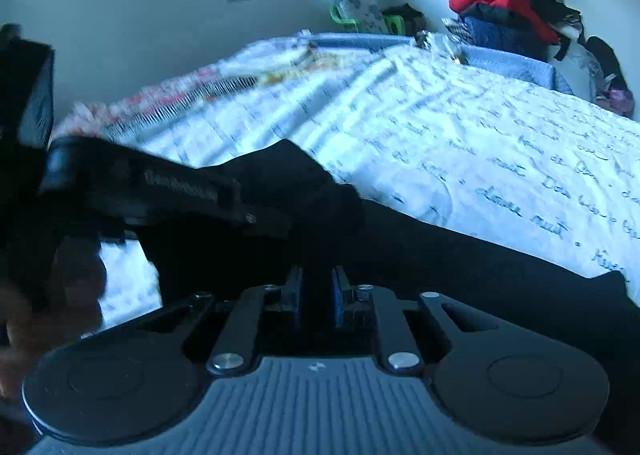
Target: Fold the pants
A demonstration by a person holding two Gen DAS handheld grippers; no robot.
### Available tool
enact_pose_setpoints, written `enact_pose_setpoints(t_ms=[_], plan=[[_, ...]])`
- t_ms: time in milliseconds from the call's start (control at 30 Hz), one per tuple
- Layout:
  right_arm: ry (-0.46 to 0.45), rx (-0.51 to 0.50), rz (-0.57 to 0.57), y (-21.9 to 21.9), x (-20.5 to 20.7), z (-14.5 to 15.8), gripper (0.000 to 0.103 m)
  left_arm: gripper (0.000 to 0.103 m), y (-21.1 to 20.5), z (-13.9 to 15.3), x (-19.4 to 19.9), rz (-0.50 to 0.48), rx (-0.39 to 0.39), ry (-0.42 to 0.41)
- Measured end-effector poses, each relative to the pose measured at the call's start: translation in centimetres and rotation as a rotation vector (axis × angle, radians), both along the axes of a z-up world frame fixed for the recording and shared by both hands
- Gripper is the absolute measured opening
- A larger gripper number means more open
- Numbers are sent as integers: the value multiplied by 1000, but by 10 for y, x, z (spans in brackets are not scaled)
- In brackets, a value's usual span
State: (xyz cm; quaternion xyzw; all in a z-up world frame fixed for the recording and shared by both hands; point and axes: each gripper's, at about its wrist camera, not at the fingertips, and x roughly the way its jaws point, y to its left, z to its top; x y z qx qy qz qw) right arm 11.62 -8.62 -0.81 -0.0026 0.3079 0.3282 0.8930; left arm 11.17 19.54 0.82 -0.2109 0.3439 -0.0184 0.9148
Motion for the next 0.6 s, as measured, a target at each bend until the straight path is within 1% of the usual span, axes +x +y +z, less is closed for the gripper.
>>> enact_pose_setpoints(t_ms=[100, 167, 333, 533, 600], plan=[[-13, 74, 4, -8, -5, 8, 15, 24, -23, 14, -14, -5, 37, -51], [-22, 85, -10, -12, -3, 12, 15, 24, -37, 21, -23, 0, 65, -80], [-44, 150, -60, -43, -21, 21, 15, 24, -69, 33, -40, -13, 80, -130], [-84, 197, -144, -83, -45, 34, 15, 24, -119, 51, -60, -94, 144, -215], [-89, 221, -179, -95, -51, 38, 15, 25, -134, 58, -65, -120, 154, -236]])
